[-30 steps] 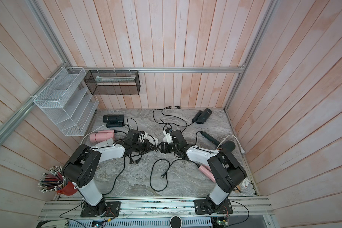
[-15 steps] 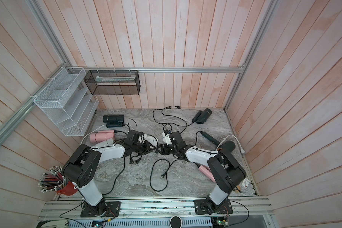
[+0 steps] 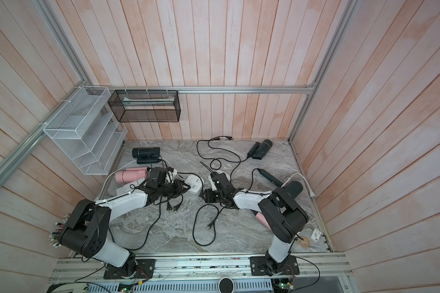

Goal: Charge the blow dryers
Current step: Pick up the plug from the center of the board.

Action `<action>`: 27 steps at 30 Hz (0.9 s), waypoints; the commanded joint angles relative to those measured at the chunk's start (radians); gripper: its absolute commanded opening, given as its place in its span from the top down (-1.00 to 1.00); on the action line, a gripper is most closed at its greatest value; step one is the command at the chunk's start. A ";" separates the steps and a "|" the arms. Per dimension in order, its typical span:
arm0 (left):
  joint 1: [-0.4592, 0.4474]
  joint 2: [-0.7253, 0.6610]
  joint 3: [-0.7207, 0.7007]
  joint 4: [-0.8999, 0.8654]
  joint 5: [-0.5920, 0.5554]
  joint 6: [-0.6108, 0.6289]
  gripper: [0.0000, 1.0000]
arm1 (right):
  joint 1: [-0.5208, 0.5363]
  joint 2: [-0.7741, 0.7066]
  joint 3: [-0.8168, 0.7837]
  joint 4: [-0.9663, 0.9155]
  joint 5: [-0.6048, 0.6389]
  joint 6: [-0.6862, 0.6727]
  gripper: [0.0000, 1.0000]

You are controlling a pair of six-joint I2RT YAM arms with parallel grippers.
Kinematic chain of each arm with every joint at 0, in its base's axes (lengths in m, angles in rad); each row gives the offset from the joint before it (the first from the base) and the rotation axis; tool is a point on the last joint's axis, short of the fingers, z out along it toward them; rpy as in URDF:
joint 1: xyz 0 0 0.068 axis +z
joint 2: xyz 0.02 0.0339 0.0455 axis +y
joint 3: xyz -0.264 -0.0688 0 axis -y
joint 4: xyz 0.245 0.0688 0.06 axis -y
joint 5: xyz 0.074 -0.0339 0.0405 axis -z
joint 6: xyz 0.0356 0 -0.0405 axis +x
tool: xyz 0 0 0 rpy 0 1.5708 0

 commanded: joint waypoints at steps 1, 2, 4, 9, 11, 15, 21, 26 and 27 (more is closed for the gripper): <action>0.003 -0.026 -0.022 0.007 0.004 0.044 0.34 | 0.008 0.033 0.051 -0.011 0.016 0.017 0.03; 0.003 -0.028 -0.023 0.009 0.005 0.044 0.34 | 0.008 0.042 0.055 -0.008 0.017 0.017 0.04; 0.005 -0.035 -0.027 0.013 0.001 0.044 0.35 | 0.008 0.057 0.066 0.002 0.012 0.019 0.05; 0.018 -0.042 -0.032 0.015 0.005 0.049 0.35 | 0.009 0.096 0.102 -0.002 0.004 0.009 0.06; 0.020 -0.046 -0.032 0.014 0.007 0.050 0.35 | 0.009 0.109 0.113 -0.004 0.004 0.004 0.09; 0.027 -0.052 -0.036 0.011 0.004 0.054 0.35 | 0.009 0.131 0.122 -0.004 -0.005 -0.009 0.13; 0.033 -0.063 -0.034 0.004 0.008 0.059 0.35 | 0.009 0.163 0.140 0.009 -0.019 -0.024 0.18; 0.035 -0.064 -0.039 -0.002 0.008 0.064 0.36 | 0.011 0.188 0.158 0.008 -0.024 -0.029 0.18; 0.037 -0.064 -0.039 -0.001 0.010 0.063 0.36 | 0.010 0.193 0.161 0.006 -0.025 -0.031 0.19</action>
